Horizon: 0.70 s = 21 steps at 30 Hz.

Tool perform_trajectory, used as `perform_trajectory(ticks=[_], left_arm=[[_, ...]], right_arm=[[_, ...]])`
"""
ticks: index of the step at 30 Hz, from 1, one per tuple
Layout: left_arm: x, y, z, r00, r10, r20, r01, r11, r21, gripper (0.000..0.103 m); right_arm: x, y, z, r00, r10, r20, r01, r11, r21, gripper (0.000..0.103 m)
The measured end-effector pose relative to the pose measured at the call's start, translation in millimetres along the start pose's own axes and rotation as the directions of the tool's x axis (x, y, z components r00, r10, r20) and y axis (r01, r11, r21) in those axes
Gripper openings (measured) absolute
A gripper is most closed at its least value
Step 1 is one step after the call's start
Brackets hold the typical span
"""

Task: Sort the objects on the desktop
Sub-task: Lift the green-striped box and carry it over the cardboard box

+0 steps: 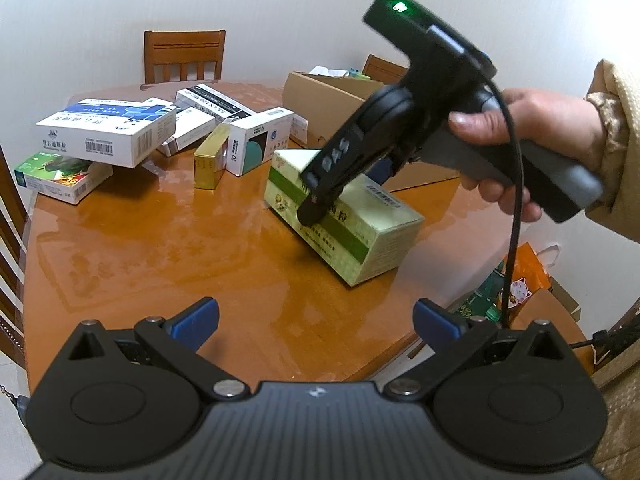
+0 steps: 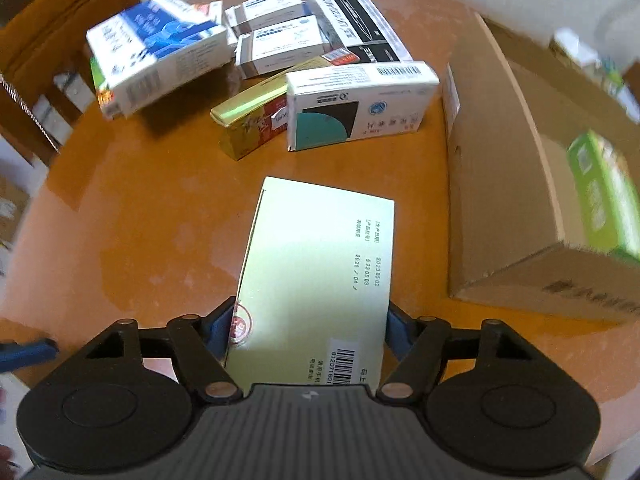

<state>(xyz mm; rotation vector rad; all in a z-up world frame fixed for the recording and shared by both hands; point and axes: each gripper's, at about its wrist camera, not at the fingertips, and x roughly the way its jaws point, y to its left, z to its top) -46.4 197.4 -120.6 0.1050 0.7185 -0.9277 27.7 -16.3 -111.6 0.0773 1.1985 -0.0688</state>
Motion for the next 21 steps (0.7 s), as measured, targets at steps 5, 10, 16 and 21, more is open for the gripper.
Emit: perform_trajectory(ticks=[5,10,16,21], left_arm=[[0,1,2,1.000,-0.001,-0.002,0.001,1.000,0.012,0.103],[1,-1,5,1.000,-0.006,-0.008,0.006,0.999,0.032,0.103],[5,-10,21,1.000,-0.016,0.002,0.016,0.999,0.047,0.103],[11,-21,43,0.999,-0.025,0.027,0.023,0.998,0.057,0.103]], right_arm=[[-6,-26,3,0.987,0.162,-0.003,-0.159,0.972,0.172,0.077],[-13,-44,-1,0.942,0.333,0.032,-0.326,0.892,0.312,0.077],[-23,-59,-2,0.861,0.497,0.107,-0.495,0.771,0.401,0.077],[-44,-79,5,0.779,0.593,0.205,-0.616,0.661,0.428,0.077]])
